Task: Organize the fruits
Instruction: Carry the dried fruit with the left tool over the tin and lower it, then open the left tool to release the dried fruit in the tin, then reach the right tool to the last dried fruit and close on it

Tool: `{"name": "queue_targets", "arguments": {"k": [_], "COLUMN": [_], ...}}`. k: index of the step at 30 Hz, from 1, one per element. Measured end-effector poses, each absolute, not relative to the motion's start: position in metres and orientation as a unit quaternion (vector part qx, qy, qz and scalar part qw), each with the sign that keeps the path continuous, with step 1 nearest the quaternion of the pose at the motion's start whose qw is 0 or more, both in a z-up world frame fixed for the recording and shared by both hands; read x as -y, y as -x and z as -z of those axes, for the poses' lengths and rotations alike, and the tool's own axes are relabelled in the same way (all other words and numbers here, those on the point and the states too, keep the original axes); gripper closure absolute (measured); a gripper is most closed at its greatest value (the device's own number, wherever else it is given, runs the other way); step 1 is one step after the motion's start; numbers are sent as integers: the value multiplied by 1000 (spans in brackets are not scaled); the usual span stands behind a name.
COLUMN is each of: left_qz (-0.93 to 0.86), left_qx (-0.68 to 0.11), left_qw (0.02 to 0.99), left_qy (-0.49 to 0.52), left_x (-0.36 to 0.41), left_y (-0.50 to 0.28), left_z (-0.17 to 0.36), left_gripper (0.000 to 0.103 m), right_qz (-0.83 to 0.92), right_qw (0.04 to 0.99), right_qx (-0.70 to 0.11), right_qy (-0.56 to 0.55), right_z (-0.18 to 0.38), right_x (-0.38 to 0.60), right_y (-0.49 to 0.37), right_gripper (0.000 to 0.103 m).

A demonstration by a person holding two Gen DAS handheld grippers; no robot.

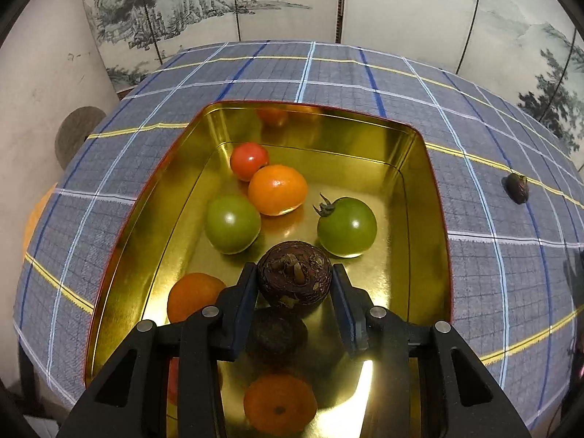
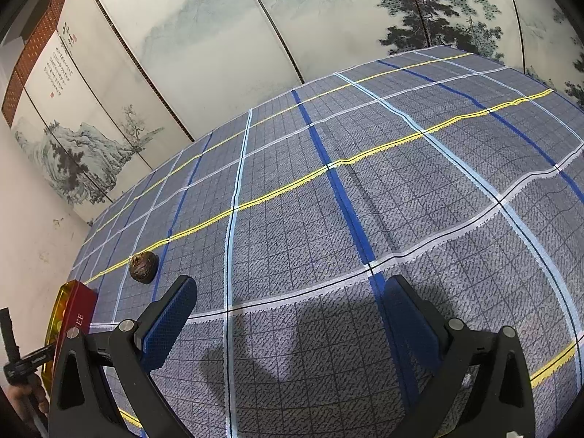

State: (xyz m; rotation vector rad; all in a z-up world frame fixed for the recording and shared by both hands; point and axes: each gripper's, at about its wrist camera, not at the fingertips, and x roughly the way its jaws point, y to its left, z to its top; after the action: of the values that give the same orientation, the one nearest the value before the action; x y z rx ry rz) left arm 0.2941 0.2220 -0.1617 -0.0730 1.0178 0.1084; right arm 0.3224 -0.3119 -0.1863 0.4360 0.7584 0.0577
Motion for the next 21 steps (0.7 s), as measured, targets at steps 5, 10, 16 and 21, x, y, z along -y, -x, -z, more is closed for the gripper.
{"name": "queue_targets", "arguments": {"k": [5,10,16,21], "left_qz": [-42,-31,-6,-27], "left_qx": [-484,-453,-329,-287], "left_qw": [872,888,932,948], "left_qy": [57,74,154,132], "left_x": [-226,-232,-262,-268], "left_y": [-292,-279,-199,-102], "left_z": [163,149,100,99], "left_gripper": [61,42,34,24], "right_qz": [-27,-26,-17,-41], "right_qw": [905,905,906,919], "right_qx": [-367,-369,-375,-378], "right_qy": [-212,-210,-197,-109], "right_z": [187,188,188,176], "right_x": [312,312,307,265], "right_y": [-323,-323,-324,-325], "right_gripper": [0,0,0,0]}}
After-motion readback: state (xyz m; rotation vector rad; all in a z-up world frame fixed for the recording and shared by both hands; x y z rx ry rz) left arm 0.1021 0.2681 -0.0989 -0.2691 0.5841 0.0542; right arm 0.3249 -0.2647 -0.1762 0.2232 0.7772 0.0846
